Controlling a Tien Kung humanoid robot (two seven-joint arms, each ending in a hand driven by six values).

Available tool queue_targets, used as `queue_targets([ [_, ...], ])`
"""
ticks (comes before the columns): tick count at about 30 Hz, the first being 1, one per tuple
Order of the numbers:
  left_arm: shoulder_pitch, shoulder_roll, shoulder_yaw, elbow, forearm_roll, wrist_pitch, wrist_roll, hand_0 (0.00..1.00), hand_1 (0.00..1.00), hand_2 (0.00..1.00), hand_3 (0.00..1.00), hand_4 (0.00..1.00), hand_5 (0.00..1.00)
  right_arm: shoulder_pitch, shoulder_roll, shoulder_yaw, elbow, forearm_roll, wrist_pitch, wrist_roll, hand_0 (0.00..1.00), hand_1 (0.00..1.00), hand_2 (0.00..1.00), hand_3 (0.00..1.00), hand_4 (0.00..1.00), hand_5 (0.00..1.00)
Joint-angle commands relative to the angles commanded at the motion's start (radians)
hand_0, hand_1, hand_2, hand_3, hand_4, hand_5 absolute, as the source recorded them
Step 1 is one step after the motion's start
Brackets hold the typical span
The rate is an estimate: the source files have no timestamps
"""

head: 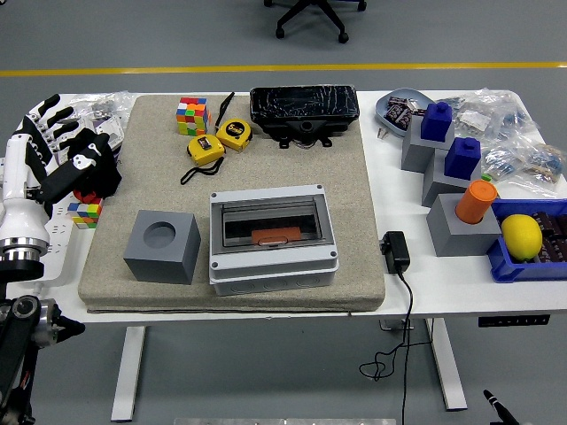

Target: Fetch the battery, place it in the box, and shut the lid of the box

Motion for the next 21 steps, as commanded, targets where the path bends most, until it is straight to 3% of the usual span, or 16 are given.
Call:
queue_targets([
  [2, -0.001, 0.000, 0.000, 0.001, -0.004, 0.003, -0.002, 0.590, 0.681, 0.698, 0.835, 0.794, 0.002, 0.002, 0.000, -0.003, 0.000, 0.003, 0.000, 0.000, 0.979, 0.825, 0.755, 0.777, 0.998, 0.998],
  [3, -0.001, 0.000, -0.001, 0.001, -0.004, 0.004, -0.002, 0.594, 0.690, 0.680, 0.767, 0.806, 0.045, 0.002, 0.000, -0.003, 0.000, 0.003, 0.000, 0.000, 0.977, 0.824, 0.753, 0.777, 0.998, 0.998],
  [8, -0.005, 0.000, -0.004, 0.009, -0.031, -0.006, -0.014, 0.594, 0.690, 0.680, 0.767, 0.806, 0.045, 0.003, 0.001, -0.008, 0.000, 0.007, 0.002, 0.000, 0.977, 0.824, 0.753, 0.777, 0.998, 0.998],
  [9, -0.005, 0.001, -0.003, 0.012, -0.048, -0.017, -0.018, 0.734, 0.759, 0.738, 0.726, 0.953, 0.356, 0.004, 0.001, -0.010, 0.000, 0.008, 0.002, 0.000, 0.976, 0.823, 0.753, 0.778, 0.998, 0.998],
  [14, -0.006, 0.001, 0.004, 0.031, -0.122, -0.074, -0.042, 0.734, 0.759, 0.738, 0.726, 0.953, 0.356, 0.005, 0.000, -0.010, 0.000, 0.007, 0.003, -0.001, 0.976, 0.823, 0.753, 0.778, 0.998, 0.998],
  [15, -0.006, 0.001, 0.005, 0.033, -0.126, -0.080, -0.044, 0.998, 0.998, 0.873, 0.753, 0.998, 0.876, 0.005, 0.000, -0.010, 0.000, 0.007, 0.003, -0.001, 0.975, 0.823, 0.753, 0.778, 0.998, 0.998],
  [20, -0.006, 0.001, 0.003, 0.046, -0.149, -0.120, -0.042, 0.998, 0.998, 0.873, 0.753, 0.998, 0.876, 0.005, 0.000, -0.014, 0.000, 0.010, 0.005, -0.001, 0.975, 0.823, 0.753, 0.778, 0.998, 0.998],
  [21, -0.006, 0.001, 0.004, 0.047, -0.155, -0.125, -0.041, 0.998, 0.998, 0.998, 0.889, 0.998, 0.998, 0.005, 0.000, -0.012, 0.000, 0.009, 0.005, -0.001, 0.973, 0.821, 0.753, 0.778, 0.998, 0.998],
])
